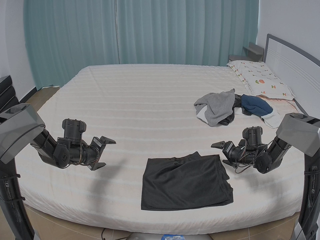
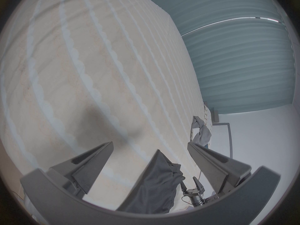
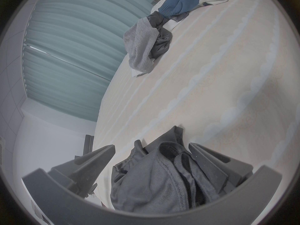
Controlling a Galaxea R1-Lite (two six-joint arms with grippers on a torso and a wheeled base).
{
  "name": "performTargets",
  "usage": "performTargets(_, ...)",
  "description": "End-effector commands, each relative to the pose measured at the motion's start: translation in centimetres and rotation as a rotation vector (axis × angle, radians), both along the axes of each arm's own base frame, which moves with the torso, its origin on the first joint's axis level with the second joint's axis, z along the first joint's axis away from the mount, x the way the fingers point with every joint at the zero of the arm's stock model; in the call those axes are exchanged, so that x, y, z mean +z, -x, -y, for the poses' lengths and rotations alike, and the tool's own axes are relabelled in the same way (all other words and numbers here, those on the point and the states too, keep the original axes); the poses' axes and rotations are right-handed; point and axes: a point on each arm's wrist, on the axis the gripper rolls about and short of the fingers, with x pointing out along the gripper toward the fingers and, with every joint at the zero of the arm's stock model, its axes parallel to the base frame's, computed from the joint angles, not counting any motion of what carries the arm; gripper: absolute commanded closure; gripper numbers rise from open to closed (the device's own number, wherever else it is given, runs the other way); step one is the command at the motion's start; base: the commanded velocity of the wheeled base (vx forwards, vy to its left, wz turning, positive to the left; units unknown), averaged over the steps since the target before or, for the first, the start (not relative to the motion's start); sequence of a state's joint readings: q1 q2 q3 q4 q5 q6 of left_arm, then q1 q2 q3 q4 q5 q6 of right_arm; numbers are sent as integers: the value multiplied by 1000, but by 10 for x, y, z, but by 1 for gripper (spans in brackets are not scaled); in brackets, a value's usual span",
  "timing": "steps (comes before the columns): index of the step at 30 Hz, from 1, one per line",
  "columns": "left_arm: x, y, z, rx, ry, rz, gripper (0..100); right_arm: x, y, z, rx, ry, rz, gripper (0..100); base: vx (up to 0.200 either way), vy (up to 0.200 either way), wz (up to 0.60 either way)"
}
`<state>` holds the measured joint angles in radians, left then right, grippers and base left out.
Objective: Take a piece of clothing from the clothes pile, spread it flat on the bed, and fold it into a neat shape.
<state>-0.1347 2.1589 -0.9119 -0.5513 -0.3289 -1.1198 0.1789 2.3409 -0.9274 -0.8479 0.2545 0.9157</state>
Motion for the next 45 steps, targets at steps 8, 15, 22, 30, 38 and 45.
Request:
performTargets(8,-10,-3,35,-69,-63,14,0,6,6,-20,24,26,21,0,0,-75,0)
performTargets(15,-40,-13,66,-133,-297,63,0,8,7,-42,94,68,60,0,0,0,0)
performTargets(22,-47,-15,92,-185,-316,86,0,-3,6,-64,155,81,61,0,0,0,0)
performTargets(30,-61,-23,102,-182,-410,112,0,-6,6,-69,169,83,94,0,0,0,0)
performTargets(38,-59,-30,103,-117,-403,118,0,-8,5,-69,168,84,95,0,0,0,0)
performTargets(45,-62,-30,104,-119,-407,115,100,-12,0,-71,179,97,106,0,0,0,0)
